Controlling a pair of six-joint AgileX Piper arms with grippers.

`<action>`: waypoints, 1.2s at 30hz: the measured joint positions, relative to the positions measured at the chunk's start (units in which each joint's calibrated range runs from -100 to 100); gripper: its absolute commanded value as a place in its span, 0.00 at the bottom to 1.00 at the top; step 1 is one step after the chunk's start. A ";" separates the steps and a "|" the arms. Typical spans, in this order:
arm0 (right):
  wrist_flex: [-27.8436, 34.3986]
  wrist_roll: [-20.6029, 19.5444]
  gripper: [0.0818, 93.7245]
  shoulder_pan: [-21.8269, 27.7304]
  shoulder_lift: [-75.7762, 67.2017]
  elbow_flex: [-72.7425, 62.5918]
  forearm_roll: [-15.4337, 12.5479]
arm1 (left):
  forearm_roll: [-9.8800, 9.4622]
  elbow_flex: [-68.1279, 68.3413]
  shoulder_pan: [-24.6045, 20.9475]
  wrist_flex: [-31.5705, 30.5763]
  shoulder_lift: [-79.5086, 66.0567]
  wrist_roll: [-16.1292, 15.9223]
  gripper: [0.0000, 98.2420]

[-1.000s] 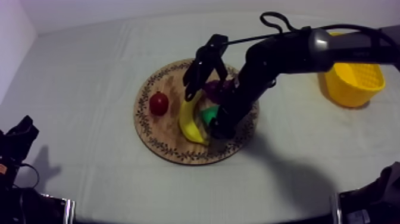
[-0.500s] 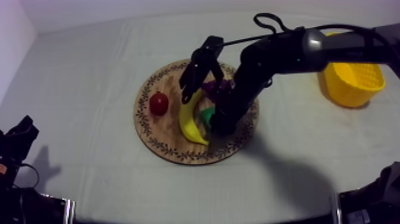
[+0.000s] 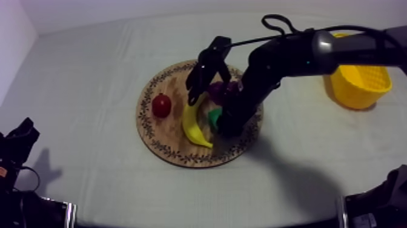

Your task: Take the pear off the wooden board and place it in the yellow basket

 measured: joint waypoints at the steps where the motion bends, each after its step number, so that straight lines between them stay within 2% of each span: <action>1: -0.21 -0.29 0.48 0.19 -1.20 0.27 0.08 | 0.00 0.00 0.00 0.00 0.00 0.00 0.00; 6: -0.93 -2.51 0.48 2.34 -8.40 1.35 2.76 | 0.00 0.00 0.00 0.00 0.00 0.00 0.00; 11: -1.15 -6.44 0.48 6.81 -17.77 -0.18 7.64 | 0.00 0.00 0.00 0.00 0.00 0.00 0.00; 16: -1.34 -10.31 0.49 13.55 -26.77 -2.72 12.60 | 0.00 0.00 0.00 0.00 0.00 0.00 0.00; 23: -4.19 -14.96 0.49 25.84 -33.21 -2.79 17.63 | 0.00 0.00 0.00 0.00 0.00 0.00 0.00; 28: -6.26 -15.91 0.50 33.58 -32.95 0.56 18.13 | 0.00 0.00 0.00 0.00 0.00 0.00 0.00; 31: -7.09 -14.73 0.50 37.16 -32.01 3.14 16.88 | 0.00 0.00 0.00 0.00 0.00 0.00 0.00; 36: -9.10 -13.59 0.51 40.32 -29.68 7.05 15.24 | 0.00 0.00 0.00 0.00 0.00 0.00 0.00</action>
